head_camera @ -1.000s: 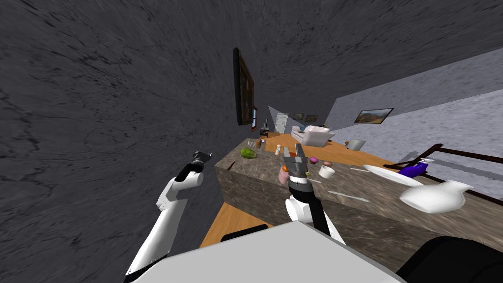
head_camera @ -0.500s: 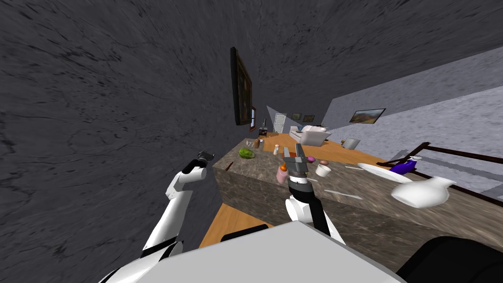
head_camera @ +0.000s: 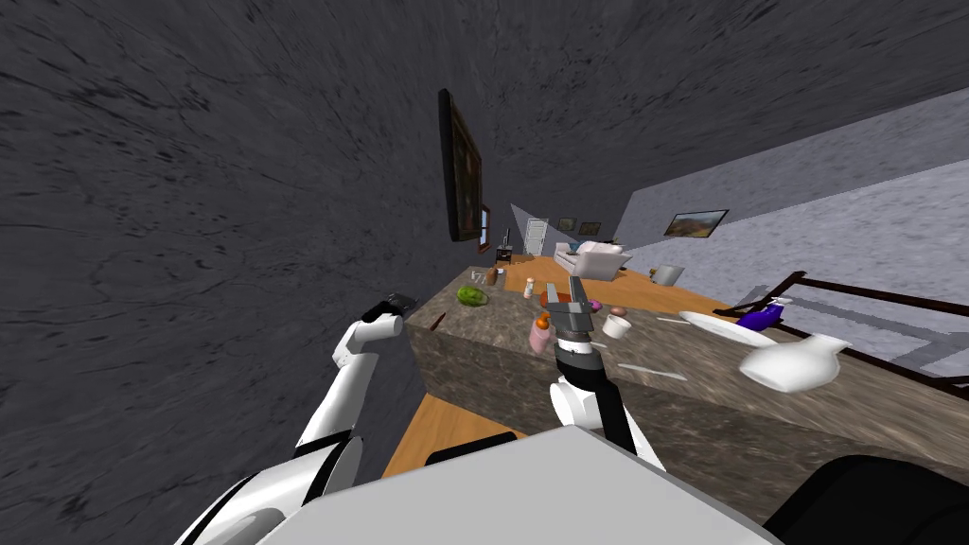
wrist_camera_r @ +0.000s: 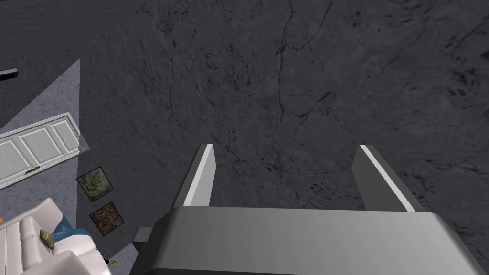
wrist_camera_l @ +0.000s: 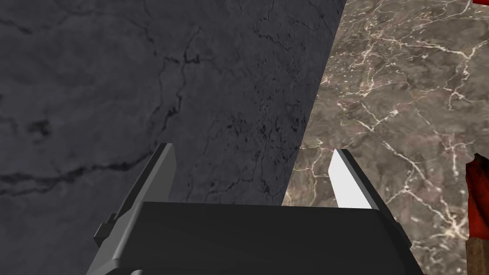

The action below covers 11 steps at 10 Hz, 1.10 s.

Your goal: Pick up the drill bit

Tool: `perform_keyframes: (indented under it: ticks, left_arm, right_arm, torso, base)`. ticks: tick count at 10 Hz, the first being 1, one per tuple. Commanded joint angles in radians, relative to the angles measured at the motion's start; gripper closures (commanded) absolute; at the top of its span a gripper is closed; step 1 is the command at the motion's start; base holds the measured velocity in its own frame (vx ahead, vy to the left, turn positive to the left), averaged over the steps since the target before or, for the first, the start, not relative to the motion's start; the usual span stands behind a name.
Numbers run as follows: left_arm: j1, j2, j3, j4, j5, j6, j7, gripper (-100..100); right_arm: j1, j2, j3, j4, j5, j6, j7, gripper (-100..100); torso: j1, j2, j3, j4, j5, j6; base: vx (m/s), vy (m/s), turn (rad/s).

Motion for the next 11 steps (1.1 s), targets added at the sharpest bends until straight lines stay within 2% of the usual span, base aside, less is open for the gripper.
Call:
perform_keyframes:
  ticks: [1,2,3,4,5,6,7,8,9,10,11]
  left_arm:
    - [-0.049,-0.001,0.003,0.05,-0.003,0.05,0.036,-100]
    - [-0.049,-0.001,0.003,0.058,-0.003,0.076,0.036,-100]
    - [-0.089,0.003,0.005,0.09,-0.003,0.107,0.068,-100]
    - [-0.099,0.003,0.005,0.123,-0.003,0.134,0.068,-100]
    - [-0.099,0.003,0.005,0.123,-0.003,0.14,0.068,-100]
    - [-0.147,0.006,0.006,0.171,-0.004,0.181,0.099,-100]
    - [-0.147,0.006,0.006,0.189,-0.004,0.2,0.099,-100]
    - [-0.194,0.01,0.007,0.232,-0.005,0.23,0.127,-100]
    - [-0.194,0.01,0.007,0.255,-0.005,0.256,0.127,-100]
    - [-0.234,0.015,0.006,0.285,-0.007,0.284,0.153,-100]
    - [-0.238,0.015,0.006,0.321,-0.007,0.309,0.153,-100]
  right_arm:
    - [0.0,0.0,0.0,0.0,0.0,0.0,0.0,0]
    - [0.0,0.0,0.0,0.0,0.0,0.0,0.0,0]
    - [0.0,0.0,0.0,0.0,0.0,0.0,0.0,0]
    - [0.0,0.0,0.0,0.0,0.0,0.0,0.0,0]
    - [0.0,0.0,0.0,0.0,0.0,0.0,0.0,0]
    - [0.0,0.0,0.0,0.0,0.0,0.0,0.0,0]
    - [0.0,0.0,0.0,0.0,0.0,0.0,0.0,0]
    - [0.0,0.0,0.0,0.0,0.0,0.0,0.0,0]
    - [0.0,0.0,0.0,0.0,0.0,0.0,0.0,0]
    - [0.0,0.0,0.0,0.0,0.0,0.0,0.0,0]
    - [0.0,0.0,0.0,0.0,0.0,0.0,0.0,0]
  torso:
    - [0.0,0.0,0.0,0.0,0.0,0.0]
    - [0.0,0.0,0.0,0.0,0.0,0.001]
    - [0.0,0.0,0.0,0.0,0.0,0.0]
    - [-0.001,-0.001,0.0,0.0,0.0,0.0]
    - [0.0,-0.001,0.0,0.0,0.0,0.0]
    - [0.0,0.0,0.0,0.0,0.0,0.0]
    - [0.0,-0.001,0.0,0.0,0.0,0.0]
    - [0.0,-0.001,0.0,0.0,0.0,0.0]
    - [0.0,-0.001,-0.001,0.0,0.0,0.0]
    - [0.0,-0.001,-0.001,0.0,0.0,0.0]
    - [0.0,-0.001,-0.001,0.0,0.0,0.0]
  base:
    - [0.01,-0.012,-0.065]
    - [0.012,-0.011,-0.049]
    - [0.016,-0.018,-0.073]
    - [0.016,-0.012,-0.034]
    - [0.007,-0.003,0.007]
    - [0.017,-0.009,-0.061]
    - [0.018,-0.006,-0.047]
    - [0.023,-0.007,-0.075]
    - [0.022,-0.003,-0.034]
    - [0.025,0.0,-0.064]
    - [0.026,0.001,-0.033]
